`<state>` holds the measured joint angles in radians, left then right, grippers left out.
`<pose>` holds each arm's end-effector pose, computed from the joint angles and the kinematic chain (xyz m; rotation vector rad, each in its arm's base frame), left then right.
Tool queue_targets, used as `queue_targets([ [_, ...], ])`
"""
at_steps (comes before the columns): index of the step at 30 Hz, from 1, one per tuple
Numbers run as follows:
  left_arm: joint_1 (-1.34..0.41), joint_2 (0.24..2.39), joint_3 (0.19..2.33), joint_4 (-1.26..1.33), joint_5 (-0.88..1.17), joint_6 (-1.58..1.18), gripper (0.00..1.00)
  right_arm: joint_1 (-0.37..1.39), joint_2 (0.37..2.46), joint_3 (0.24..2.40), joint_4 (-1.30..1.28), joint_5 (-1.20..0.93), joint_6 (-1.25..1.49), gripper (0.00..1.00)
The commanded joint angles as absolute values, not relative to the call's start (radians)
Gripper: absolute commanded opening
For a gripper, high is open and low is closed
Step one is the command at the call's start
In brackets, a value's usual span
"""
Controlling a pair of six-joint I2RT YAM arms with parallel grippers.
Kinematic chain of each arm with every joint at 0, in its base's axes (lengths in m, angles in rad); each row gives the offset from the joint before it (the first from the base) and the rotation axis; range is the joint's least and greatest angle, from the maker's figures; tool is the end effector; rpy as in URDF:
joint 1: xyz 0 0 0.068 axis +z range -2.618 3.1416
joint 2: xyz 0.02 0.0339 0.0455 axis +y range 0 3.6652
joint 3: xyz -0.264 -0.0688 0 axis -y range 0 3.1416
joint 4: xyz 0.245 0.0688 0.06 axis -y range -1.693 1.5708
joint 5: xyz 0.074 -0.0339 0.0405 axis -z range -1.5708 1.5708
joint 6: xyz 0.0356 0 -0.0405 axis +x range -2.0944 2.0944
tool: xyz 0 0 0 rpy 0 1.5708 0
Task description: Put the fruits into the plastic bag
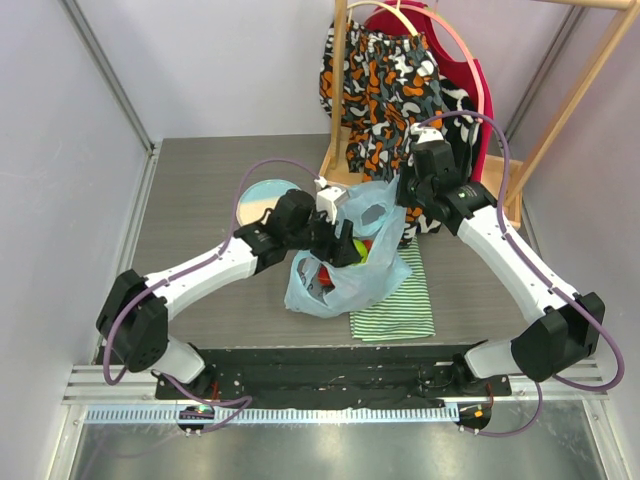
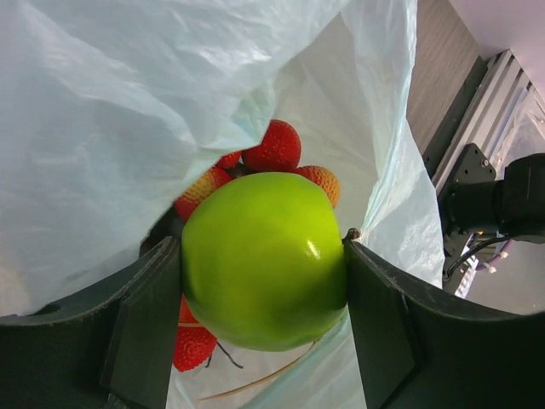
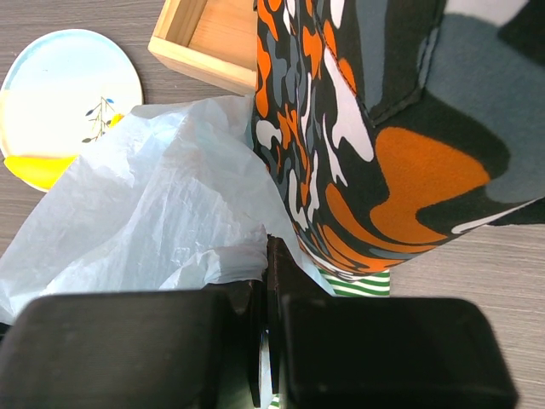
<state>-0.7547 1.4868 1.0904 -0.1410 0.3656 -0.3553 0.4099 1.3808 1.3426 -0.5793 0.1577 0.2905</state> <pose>0.2383 -0.2416 0.2824 0.6740 2.1456 -1.0211 0.2831 0.1169 0.3601 -0.0414 2.1880 0.2251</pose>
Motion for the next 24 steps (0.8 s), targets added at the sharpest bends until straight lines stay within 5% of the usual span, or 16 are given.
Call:
queue_targets([
  [1, -0.781, 1.496, 1.131, -0.132, 0.319, -0.357, 0.46, 0.407, 1.364, 1.345, -0.540, 0.156, 0.295, 0.01],
  [9, -0.790, 1.497, 1.154, -0.169, 0.282, -0.328, 0.74, 0.407, 1.364, 1.345, -0.538, 0.152, 0.291, 0.01],
  [24, -0.790, 1.486, 1.158, -0.164, 0.307, -0.325, 0.92, 0.406, 1.359, 1.341, -0.540, 0.158, 0.291, 0.01],
])
